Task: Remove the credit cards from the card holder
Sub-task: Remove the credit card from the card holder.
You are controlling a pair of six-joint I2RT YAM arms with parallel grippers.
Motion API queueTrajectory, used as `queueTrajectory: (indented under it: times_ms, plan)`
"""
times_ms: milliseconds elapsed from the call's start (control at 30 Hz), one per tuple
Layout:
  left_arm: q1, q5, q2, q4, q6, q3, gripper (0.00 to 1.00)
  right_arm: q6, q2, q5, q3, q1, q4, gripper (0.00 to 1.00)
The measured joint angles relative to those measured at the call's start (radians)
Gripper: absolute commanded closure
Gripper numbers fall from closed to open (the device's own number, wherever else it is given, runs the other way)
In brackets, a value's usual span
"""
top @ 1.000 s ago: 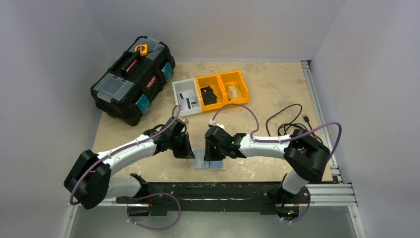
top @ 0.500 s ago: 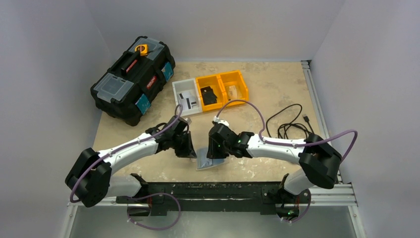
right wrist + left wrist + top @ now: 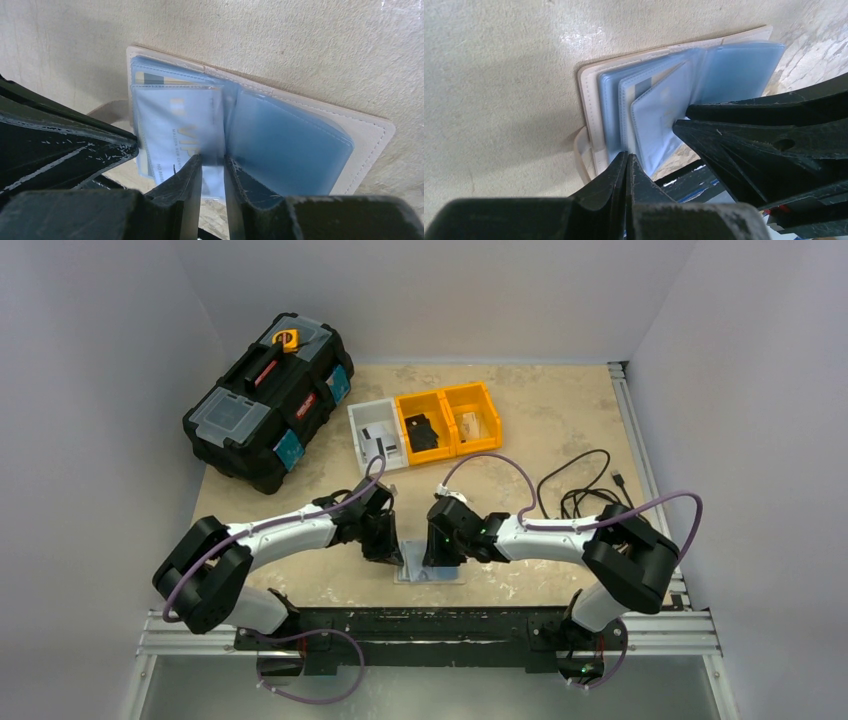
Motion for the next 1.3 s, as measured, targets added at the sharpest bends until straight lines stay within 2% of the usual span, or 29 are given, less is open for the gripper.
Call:
queueTrajectory:
  times_ms: [200,367,567,967,1300]
  plan:
    - [-0.008,0.000,0.007,0.014,-0.001,0.000,0.98,0.011,0.001,-0.015,-0.023,-0.009,0.042,0.89]
    - [-0.012,0.000,0.007,0.014,-0.001,0.000,0.96,0.022,0.000,-0.036,-0.047,-0.023,0.075,0.92]
    - [-0.021,-0.002,-0.021,-0.001,-0.002,0.000,0.87,0.034,0.006,-0.053,-0.067,-0.030,0.131,0.93]
    - [-0.036,-0.015,-0.040,-0.018,-0.018,0.006,0.75,0.037,0.009,-0.068,-0.080,-0.037,0.161,0.94]
    - [-0.036,0.003,0.031,0.049,-0.029,-0.005,0.71,0.040,0.009,-0.084,-0.089,-0.045,0.177,0.94]
